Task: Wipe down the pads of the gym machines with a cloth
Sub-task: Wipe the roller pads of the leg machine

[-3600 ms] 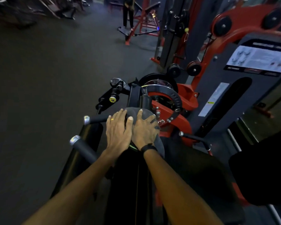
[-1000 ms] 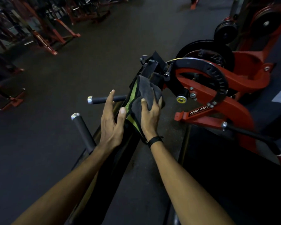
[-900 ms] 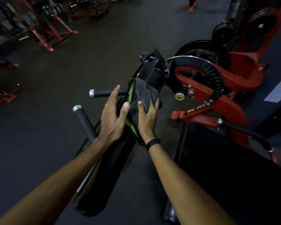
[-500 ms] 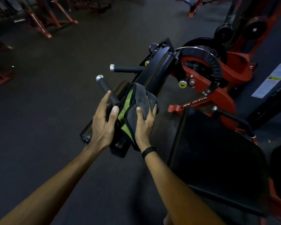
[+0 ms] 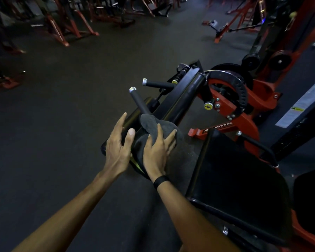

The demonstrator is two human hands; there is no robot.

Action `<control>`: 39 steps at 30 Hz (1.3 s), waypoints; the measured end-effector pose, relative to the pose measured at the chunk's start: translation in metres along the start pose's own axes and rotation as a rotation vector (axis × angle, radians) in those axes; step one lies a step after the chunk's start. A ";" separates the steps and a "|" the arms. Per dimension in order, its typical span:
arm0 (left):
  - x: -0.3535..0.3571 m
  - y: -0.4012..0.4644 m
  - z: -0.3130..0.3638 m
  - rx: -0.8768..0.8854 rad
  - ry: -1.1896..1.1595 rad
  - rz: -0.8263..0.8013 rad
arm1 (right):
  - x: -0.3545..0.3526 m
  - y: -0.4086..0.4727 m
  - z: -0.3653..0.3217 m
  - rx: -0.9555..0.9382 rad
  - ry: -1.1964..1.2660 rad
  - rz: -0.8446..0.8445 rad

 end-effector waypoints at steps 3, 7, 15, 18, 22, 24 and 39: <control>0.003 0.001 0.008 -0.015 -0.010 -0.004 | -0.001 0.016 -0.012 0.044 -0.203 -0.059; 0.014 0.008 0.012 -0.039 0.000 -0.022 | -0.005 0.038 -0.024 0.068 -0.334 -0.125; 0.042 0.042 0.005 -0.040 -0.001 -0.038 | -0.013 0.126 -0.025 0.071 -0.387 -0.088; 0.059 0.063 0.000 -0.035 0.010 -0.044 | -0.013 0.157 -0.024 0.076 -0.395 -0.069; 0.093 0.102 -0.001 -0.002 0.017 -0.092 | -0.016 0.206 -0.020 0.074 -0.426 -0.043; 0.113 0.126 -0.001 0.025 0.055 -0.125 | -0.017 0.236 -0.017 0.068 -0.443 -0.029; 0.188 0.210 -0.047 -0.115 -0.148 -0.125 | -0.026 0.448 -0.003 -0.115 -0.519 -0.026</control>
Point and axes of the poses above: each hand's wrist, its own y-axis towards the middle knuckle, its own x-axis out of the palm, z = x × y, the point moved 4 cm from there along y, towards the middle knuckle, and after that the axes turned 4 degrees about x, right-handed, at the moved point
